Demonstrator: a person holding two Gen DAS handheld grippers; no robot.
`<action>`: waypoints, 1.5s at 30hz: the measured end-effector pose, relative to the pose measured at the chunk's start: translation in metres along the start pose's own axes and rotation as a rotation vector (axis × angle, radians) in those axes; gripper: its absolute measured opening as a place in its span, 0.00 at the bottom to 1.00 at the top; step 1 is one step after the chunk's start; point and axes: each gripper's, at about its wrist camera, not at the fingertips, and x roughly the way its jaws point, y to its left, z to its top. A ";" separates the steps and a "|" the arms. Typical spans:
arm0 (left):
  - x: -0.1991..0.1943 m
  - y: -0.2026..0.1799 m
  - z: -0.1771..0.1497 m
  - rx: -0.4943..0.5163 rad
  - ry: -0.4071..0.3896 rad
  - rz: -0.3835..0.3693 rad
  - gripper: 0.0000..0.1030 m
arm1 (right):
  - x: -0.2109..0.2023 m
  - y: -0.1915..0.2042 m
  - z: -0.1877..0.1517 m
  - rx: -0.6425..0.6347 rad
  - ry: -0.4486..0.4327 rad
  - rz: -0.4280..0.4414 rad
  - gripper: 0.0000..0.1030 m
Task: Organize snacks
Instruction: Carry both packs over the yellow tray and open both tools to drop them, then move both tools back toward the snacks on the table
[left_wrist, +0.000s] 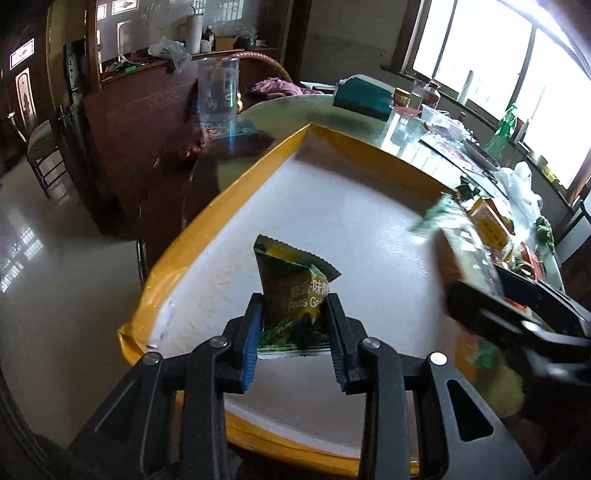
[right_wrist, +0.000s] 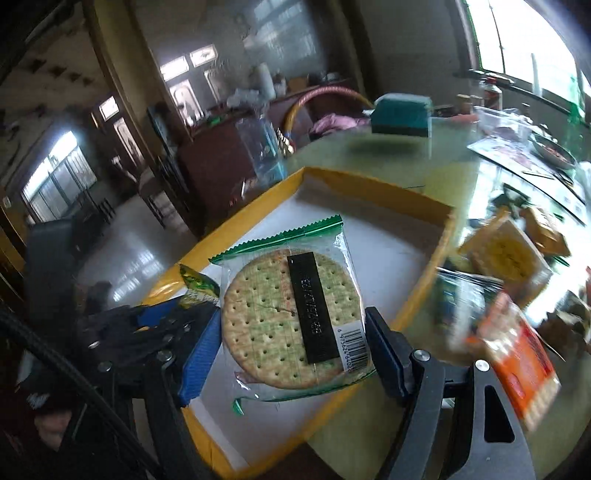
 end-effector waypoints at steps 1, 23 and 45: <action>0.003 0.002 0.001 0.002 0.012 0.010 0.34 | 0.011 0.006 0.002 -0.017 0.011 -0.021 0.73; -0.026 0.013 0.005 -0.072 -0.110 -0.004 0.81 | -0.005 -0.001 -0.007 0.087 -0.058 0.087 0.78; -0.044 -0.162 -0.035 0.266 -0.043 -0.266 0.83 | -0.137 -0.078 -0.129 0.422 -0.109 -0.116 0.69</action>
